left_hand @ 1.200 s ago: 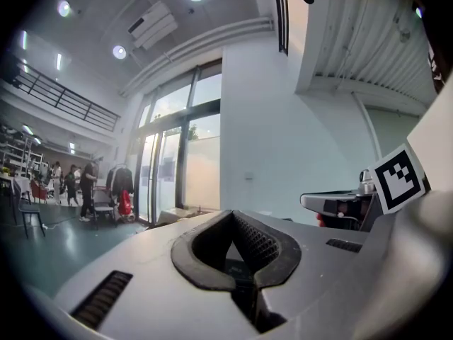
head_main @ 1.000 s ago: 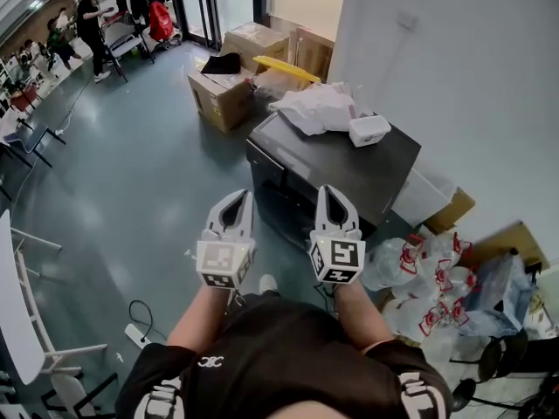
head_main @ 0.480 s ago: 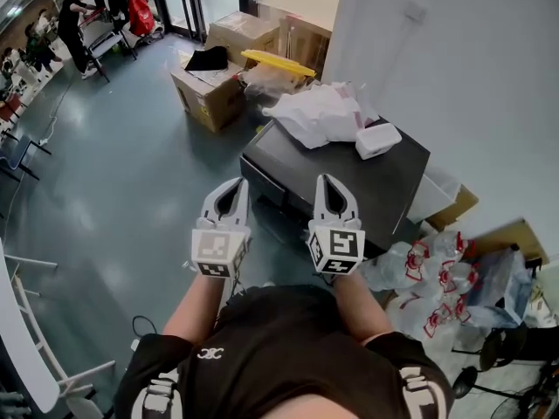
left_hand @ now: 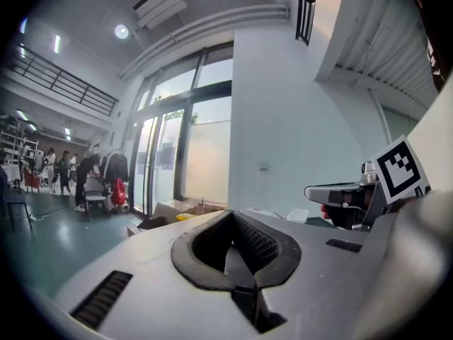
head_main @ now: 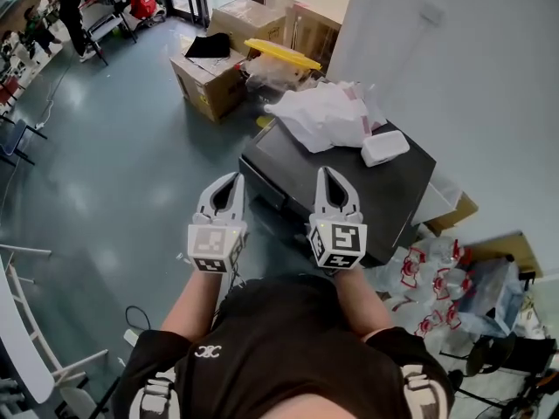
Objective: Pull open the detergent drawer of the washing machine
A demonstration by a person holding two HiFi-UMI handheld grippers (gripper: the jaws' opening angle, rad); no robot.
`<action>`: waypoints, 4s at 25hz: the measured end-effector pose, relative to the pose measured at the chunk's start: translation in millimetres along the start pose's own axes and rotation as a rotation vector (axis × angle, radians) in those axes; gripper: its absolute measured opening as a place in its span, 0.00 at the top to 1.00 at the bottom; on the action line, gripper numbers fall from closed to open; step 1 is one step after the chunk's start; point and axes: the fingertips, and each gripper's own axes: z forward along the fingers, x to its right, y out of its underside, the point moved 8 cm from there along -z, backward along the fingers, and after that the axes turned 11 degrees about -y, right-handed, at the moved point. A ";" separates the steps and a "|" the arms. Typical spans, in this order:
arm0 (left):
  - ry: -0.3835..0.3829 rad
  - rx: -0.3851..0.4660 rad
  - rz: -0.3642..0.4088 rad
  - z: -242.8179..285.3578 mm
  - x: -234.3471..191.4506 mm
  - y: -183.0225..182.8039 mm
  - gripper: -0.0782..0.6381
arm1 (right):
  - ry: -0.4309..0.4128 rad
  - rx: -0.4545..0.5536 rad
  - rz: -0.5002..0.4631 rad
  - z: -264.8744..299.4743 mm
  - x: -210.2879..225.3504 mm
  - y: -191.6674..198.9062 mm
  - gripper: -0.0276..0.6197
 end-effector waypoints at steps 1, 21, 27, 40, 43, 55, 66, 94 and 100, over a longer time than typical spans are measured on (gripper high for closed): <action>-0.007 0.001 0.002 1.0 -1.4 0.3 0.89 | -0.005 -0.007 0.003 2.6 0.9 2.0 0.95; 0.105 -0.246 -0.224 25.2 -17.4 54.0 0.42 | -0.030 -0.068 0.018 2.8 10.2 28.3 0.95; 0.149 -0.367 -0.519 25.9 -30.7 100.3 0.42 | -0.019 -0.096 0.027 -5.2 9.8 34.9 0.95; 0.291 -0.476 -0.986 44.3 -39.1 205.0 0.42 | 0.036 -0.173 0.025 -25.6 12.5 59.4 0.95; 0.349 -0.493 -1.161 47.5 -35.0 230.4 0.42 | 0.034 -0.164 0.007 -32.7 12.0 61.2 0.95; 0.460 -0.423 -1.370 84.9 -19.2 284.3 0.42 | 0.091 -0.231 0.058 -48.2 40.9 78.6 0.95; 0.434 -0.384 -1.438 120.8 -11.3 318.9 0.42 | 0.137 -0.292 0.062 -59.1 59.0 94.1 0.95; 0.446 -0.133 -1.715 146.5 -13.6 330.5 0.57 | 0.139 -0.361 0.034 -73.8 62.1 95.3 0.95; 0.449 -0.108 -1.743 143.8 -12.5 332.7 0.63 | 0.112 -0.360 0.018 -68.5 55.8 94.1 0.95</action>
